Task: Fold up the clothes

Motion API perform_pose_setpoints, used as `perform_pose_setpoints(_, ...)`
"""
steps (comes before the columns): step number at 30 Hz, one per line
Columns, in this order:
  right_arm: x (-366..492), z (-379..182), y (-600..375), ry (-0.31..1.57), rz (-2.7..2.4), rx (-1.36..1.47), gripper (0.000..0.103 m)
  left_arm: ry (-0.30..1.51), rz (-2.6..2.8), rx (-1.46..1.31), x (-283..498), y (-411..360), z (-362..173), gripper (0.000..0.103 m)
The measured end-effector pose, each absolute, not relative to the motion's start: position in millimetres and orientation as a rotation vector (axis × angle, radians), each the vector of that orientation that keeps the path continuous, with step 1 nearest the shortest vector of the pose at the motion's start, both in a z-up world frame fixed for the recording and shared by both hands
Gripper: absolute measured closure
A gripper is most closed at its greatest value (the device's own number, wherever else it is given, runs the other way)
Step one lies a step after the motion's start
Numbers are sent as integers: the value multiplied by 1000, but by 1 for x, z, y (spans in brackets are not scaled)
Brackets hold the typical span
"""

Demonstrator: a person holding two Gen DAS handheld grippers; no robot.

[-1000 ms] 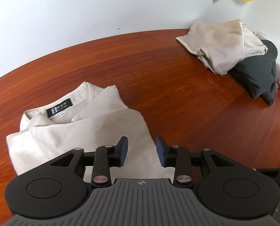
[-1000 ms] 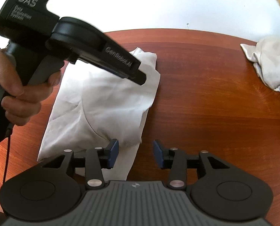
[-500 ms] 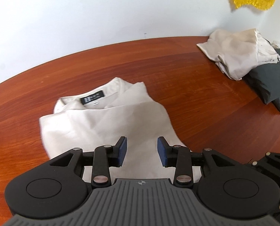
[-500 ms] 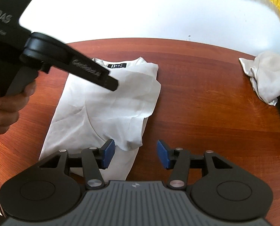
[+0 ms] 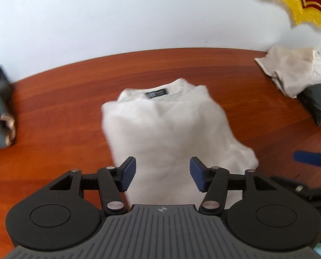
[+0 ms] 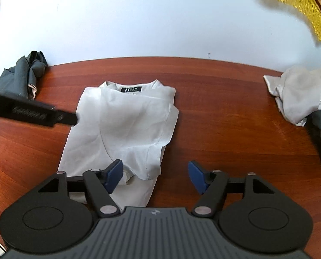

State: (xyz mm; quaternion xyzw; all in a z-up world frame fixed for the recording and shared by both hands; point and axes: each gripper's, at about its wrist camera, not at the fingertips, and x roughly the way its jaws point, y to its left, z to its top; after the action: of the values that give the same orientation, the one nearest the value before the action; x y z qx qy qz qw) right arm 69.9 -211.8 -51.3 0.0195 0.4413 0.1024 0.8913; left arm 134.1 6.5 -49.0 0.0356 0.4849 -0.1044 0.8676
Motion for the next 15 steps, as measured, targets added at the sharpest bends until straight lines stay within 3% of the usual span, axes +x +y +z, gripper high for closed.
perform_pose_setpoints(8,58,-36,-214,905,186,16,15,1013,-144,87,97,46,-47,30)
perform_pose_setpoints(15,61,-36,-224,903,190,24,14,1026,-99,63,71,65,-56,29)
